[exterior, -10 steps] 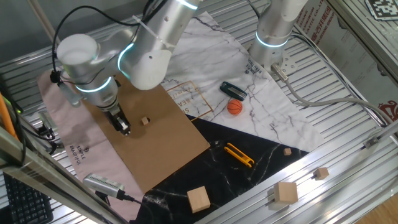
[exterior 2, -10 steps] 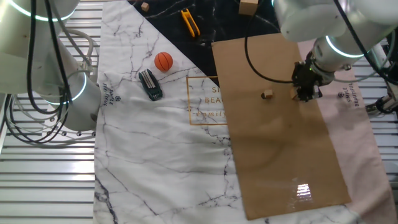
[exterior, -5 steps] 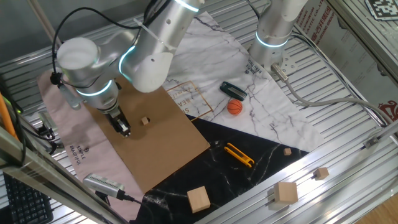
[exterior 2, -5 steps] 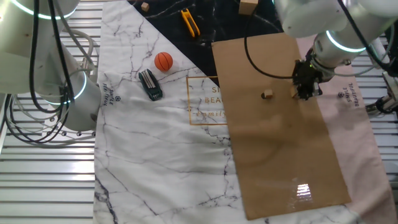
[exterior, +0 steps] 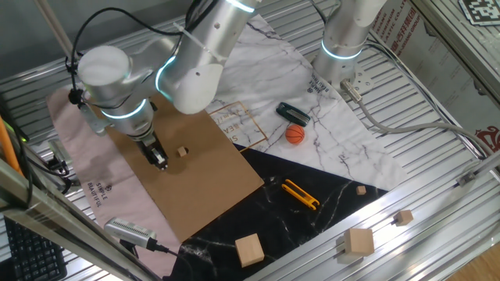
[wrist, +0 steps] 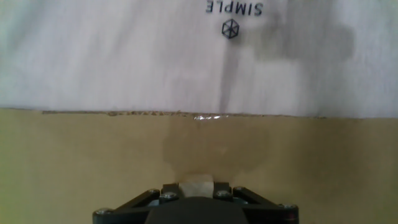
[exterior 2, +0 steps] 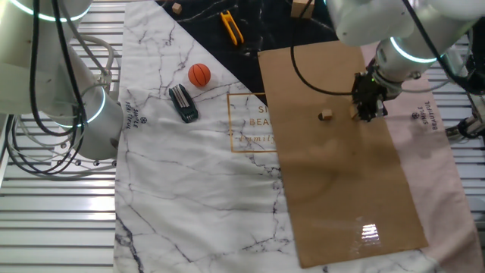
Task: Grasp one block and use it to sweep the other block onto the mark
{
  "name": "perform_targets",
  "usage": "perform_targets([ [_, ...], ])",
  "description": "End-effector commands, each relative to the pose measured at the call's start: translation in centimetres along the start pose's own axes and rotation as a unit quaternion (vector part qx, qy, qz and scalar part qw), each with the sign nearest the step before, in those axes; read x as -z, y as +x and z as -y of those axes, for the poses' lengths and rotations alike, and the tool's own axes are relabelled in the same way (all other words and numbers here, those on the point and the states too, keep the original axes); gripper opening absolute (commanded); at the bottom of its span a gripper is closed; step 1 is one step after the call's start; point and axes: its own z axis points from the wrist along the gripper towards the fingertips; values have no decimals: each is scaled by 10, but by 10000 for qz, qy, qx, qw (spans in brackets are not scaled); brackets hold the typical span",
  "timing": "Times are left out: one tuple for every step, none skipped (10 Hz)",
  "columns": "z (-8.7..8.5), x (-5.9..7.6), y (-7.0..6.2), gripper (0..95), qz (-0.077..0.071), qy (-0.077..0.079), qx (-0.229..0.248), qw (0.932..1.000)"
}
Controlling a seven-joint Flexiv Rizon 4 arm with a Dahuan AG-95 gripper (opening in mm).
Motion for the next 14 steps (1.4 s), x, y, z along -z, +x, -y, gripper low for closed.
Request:
perform_targets([
  [-3,-2,0,0,-2,12,-9,10000],
  [-4,-3,1,0,1,27,-18,10000],
  [-5,-4,2,0,-1,34,-17,10000],
  [-7,-6,4,0,-6,63,-29,10000],
  [-8,-8,6,0,-20,103,-32,9999],
  [-8,-10,8,0,-22,110,-24,9999],
  [-8,-9,8,0,-21,102,-32,9999],
  [-8,-7,7,0,-28,95,-57,9999],
  [-9,-5,6,0,-34,101,-90,9999],
  [-9,-4,6,0,-29,94,-117,9999],
  [-10,-1,6,0,-25,92,-189,9998],
  [-10,0,6,0,-34,87,-212,9997],
  [-11,6,7,0,-56,95,-280,9995],
  [-12,10,7,0,-72,80,-327,9994],
])
